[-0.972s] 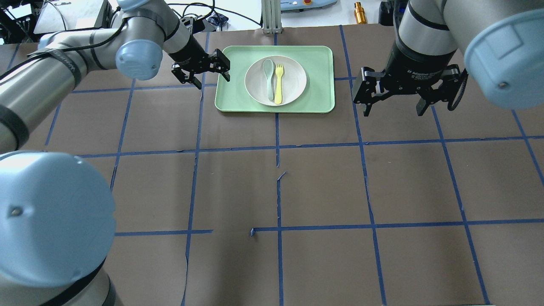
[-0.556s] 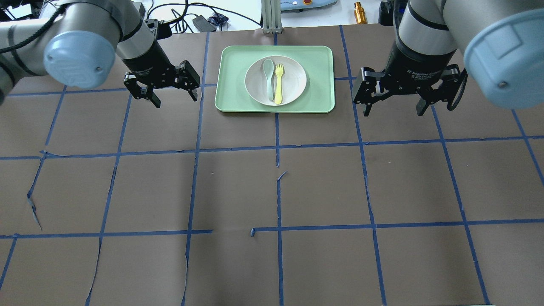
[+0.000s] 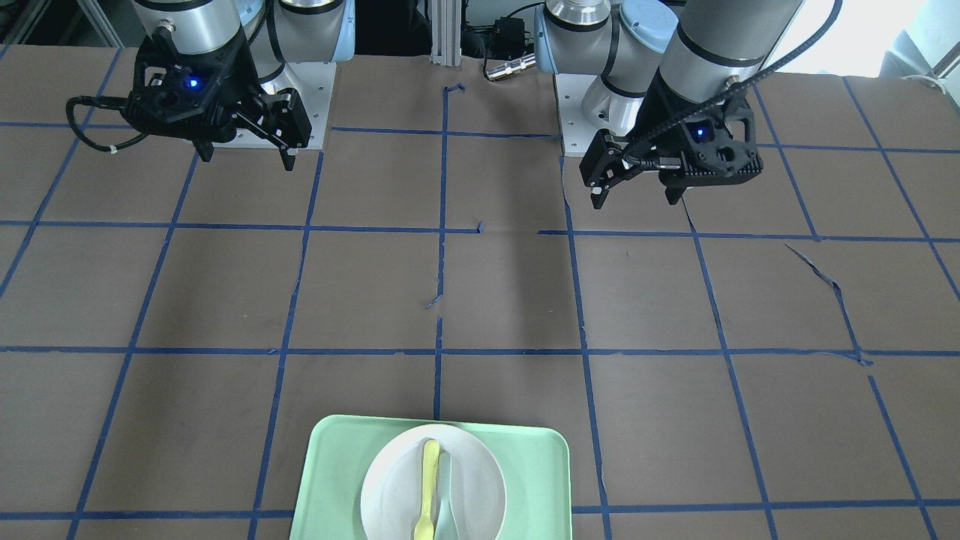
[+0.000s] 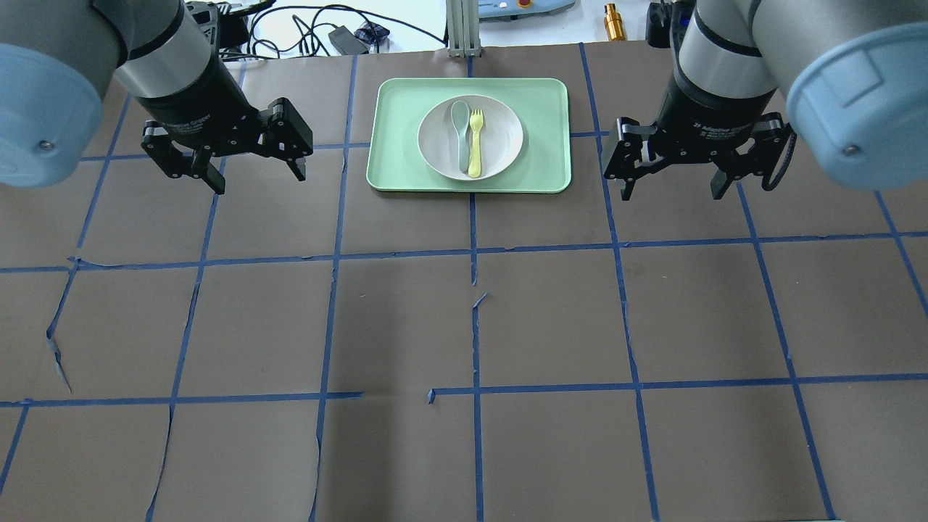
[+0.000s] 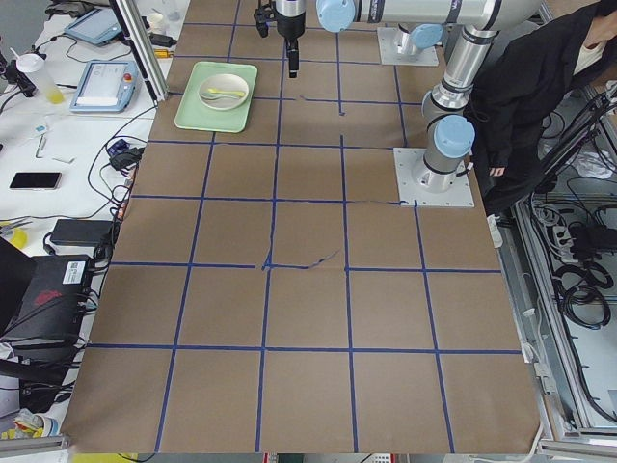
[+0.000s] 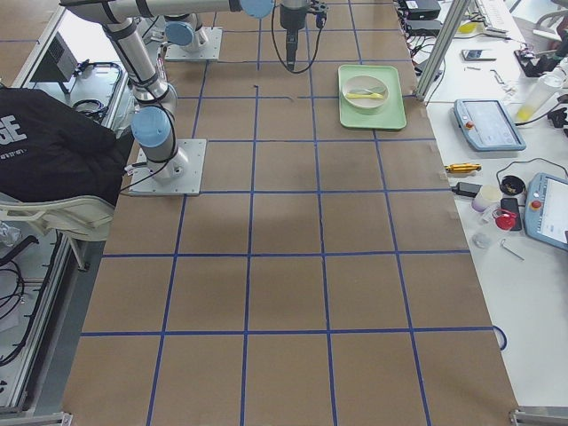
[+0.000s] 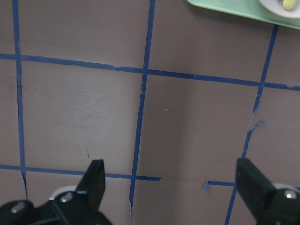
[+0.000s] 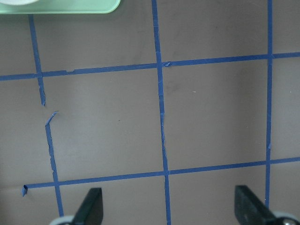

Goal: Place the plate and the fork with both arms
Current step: 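Open the left gripper and lift it away from the plate, then move the right gripper over the yellow fork on the plate, then lower the right gripper and grasp the yellow fork handle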

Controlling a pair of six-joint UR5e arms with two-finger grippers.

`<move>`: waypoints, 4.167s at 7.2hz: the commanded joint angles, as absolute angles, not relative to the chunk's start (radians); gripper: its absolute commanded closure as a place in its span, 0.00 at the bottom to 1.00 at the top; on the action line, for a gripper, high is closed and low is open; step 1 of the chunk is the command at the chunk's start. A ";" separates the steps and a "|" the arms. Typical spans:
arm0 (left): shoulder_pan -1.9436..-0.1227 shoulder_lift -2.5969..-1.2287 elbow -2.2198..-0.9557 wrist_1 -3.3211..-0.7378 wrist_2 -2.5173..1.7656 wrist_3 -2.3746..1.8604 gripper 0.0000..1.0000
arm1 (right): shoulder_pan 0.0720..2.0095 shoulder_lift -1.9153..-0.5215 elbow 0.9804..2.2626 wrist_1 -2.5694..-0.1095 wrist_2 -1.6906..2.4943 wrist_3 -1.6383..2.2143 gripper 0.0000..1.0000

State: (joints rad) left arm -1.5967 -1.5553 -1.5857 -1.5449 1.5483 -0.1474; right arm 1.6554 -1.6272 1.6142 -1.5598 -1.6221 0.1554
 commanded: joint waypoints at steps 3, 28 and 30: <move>-1.608 -1.545 -1.588 -1.549 1.555 -0.147 0.00 | 1.750 -1.318 1.507 -1.849 -1.609 0.155 0.00; -1.603 -1.568 -1.634 -1.540 1.552 -0.144 0.00 | 1.822 -0.638 0.988 -1.948 -1.517 0.285 0.62; -1.598 -1.568 -1.632 -1.539 1.552 -0.144 0.00 | 1.822 -0.643 0.994 -1.947 -1.517 0.290 0.62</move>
